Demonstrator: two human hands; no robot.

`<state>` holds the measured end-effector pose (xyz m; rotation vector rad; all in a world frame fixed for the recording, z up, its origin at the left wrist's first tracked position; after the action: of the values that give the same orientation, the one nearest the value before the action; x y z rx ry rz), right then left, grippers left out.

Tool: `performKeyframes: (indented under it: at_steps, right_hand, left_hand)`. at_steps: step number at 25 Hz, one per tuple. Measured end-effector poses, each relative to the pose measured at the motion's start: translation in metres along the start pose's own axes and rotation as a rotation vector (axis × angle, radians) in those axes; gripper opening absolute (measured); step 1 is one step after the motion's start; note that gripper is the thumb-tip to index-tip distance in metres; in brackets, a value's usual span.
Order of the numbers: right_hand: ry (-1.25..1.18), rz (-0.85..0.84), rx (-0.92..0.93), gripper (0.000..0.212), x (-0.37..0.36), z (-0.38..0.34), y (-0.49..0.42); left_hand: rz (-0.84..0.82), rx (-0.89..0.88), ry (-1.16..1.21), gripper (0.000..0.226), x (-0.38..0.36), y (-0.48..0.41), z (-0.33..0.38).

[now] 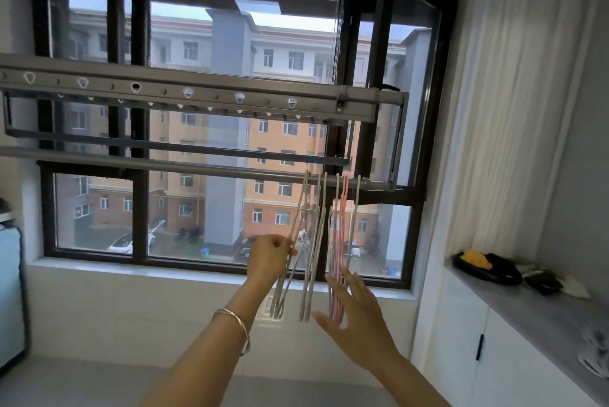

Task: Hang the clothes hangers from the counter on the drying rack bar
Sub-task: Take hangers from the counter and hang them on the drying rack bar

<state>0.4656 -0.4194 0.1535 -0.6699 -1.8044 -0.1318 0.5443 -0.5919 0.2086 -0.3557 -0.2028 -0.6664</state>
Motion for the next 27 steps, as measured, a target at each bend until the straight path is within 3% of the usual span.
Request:
performKeyframes:
  at_steps: [6, 11, 15, 27]
  right_hand:
    - [-0.051, 0.034, 0.024, 0.092, 0.005, 0.005, 0.013]
    - [-0.091, 0.104, 0.023, 0.077, 0.020, 0.046, 0.028]
    - [-0.107, 0.164, -0.018, 0.066, 0.047, 0.116, 0.051]
    - [-0.028, 0.386, -0.473, 0.070, 0.156, 0.432, 0.165]
  left_hand:
    - [-0.029, 0.029, -0.104, 0.031, -0.004, 0.000, -0.004]
    - [0.051, -0.269, -0.246, 0.035, -0.035, 0.030, 0.053]
    - [-0.090, -0.416, -0.353, 0.041, -0.122, 0.049, 0.088]
    - [-0.560, -0.440, -0.319, 0.045, -0.473, 0.050, 0.106]
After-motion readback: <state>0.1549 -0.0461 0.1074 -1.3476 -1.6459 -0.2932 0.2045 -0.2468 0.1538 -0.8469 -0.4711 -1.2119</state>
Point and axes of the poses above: each hand's wrist, its own y-axis away from the middle knuckle, its own x-axis out of the back of the hand, z = x × y, the point moved 6 cm from there along -y, towards the middle knuckle, and after that the axes turned 10 degrees about -z, right-handed, at the moved point
